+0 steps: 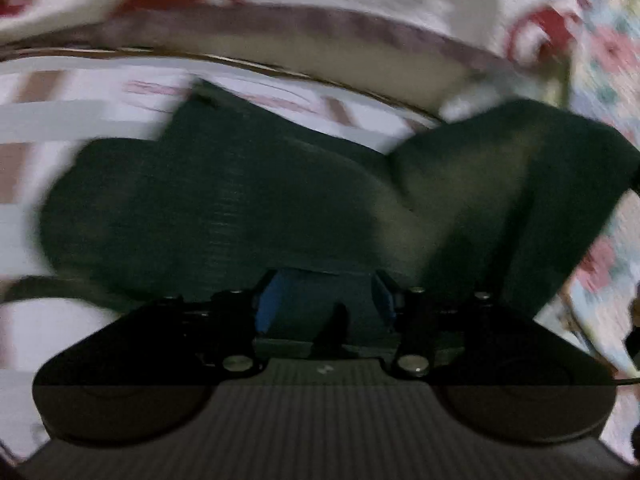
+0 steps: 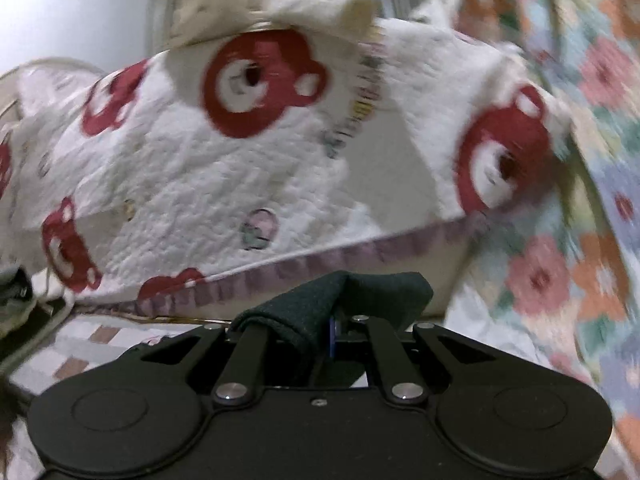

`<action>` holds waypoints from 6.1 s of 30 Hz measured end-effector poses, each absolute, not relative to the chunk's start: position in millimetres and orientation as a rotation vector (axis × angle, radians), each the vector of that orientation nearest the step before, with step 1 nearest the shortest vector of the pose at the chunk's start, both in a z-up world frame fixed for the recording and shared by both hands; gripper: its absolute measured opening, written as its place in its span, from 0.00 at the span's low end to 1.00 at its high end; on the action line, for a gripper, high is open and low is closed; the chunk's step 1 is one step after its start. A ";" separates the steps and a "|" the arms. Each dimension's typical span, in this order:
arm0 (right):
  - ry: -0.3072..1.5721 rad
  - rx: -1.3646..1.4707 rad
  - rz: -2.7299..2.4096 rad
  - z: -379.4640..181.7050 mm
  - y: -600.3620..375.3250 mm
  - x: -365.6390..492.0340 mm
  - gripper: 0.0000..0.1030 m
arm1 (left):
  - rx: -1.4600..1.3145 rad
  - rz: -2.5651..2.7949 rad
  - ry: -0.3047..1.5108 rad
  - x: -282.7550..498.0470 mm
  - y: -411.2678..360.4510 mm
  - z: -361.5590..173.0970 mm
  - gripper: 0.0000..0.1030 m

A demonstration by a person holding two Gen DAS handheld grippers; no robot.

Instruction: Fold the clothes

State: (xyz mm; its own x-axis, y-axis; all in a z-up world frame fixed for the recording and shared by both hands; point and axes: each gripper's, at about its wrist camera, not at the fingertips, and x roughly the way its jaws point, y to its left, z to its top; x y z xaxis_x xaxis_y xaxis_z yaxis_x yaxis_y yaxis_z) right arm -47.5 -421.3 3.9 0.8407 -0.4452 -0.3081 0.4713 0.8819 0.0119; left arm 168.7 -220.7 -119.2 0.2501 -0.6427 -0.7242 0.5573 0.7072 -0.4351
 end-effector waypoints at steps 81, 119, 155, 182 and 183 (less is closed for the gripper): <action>0.774 -0.129 -0.074 -121.6 -319.5 1.5 0.46 | -0.708 -0.754 1.123 247.0 -155.7 -176.8 0.51; 0.805 -0.022 -0.189 -143.9 -330.6 -17.5 0.29 | -0.089 -0.537 0.918 231.4 -163.4 -128.1 0.07; 0.852 -0.130 0.153 -125.1 -330.0 267.0 0.56 | -0.157 -0.663 0.944 247.5 -184.5 -168.1 0.06; 0.731 0.788 -0.227 -148.8 -448.7 37.3 0.62 | -0.508 -0.676 0.986 234.9 -134.5 -125.8 0.57; 0.727 0.847 -0.213 -157.3 -449.9 30.4 0.62 | -0.495 -0.654 0.997 236.3 -137.6 -129.2 0.57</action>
State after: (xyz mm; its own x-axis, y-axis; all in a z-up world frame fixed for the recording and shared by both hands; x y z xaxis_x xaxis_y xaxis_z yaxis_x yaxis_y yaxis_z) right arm 30.4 -449.9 -157.3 0.7424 0.1064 -0.6614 0.4462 0.6579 0.6067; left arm 236.3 -137.6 -129.2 0.3828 -0.7010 -0.6017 0.2725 0.7080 -0.6515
